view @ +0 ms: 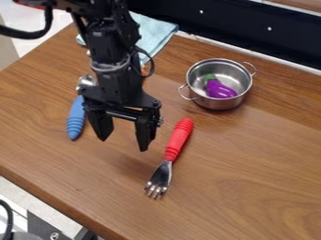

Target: Put the eggplant in the middle of the spoon and fork

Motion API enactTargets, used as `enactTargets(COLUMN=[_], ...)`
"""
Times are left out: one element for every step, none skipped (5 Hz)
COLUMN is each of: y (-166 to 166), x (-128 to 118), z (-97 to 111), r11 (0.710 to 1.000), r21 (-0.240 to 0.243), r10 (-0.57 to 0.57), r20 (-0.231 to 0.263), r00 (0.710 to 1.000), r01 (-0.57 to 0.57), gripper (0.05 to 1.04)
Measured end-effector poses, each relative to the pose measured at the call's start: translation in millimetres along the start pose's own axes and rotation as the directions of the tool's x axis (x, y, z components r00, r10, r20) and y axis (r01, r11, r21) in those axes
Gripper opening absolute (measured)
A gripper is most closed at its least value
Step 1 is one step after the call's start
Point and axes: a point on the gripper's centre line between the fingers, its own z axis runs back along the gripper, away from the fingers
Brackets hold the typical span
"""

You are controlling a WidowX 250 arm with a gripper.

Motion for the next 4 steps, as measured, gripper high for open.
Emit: enactTargets(y=[-1.1, -14.2, -27.6, -39.9], x=[-1.7, 6.7, 21.9, 45.9], z=[-3.6, -3.1, 2.2, 21.8], r11=[1.000, 0.996, 0.989, 0.968], r21=[-0.002, -0.011, -0.016, -0.058], r10=[0.005, 0.094, 0.149, 0.247], r20=[-0.014, 0.022, 0.000, 0.022], r00=[1.000, 0.995, 0.989, 0.969], r01=[-0.005, -0.094, -0.149, -0.246], gripper=[0.999, 0.999, 0.999, 0.999])
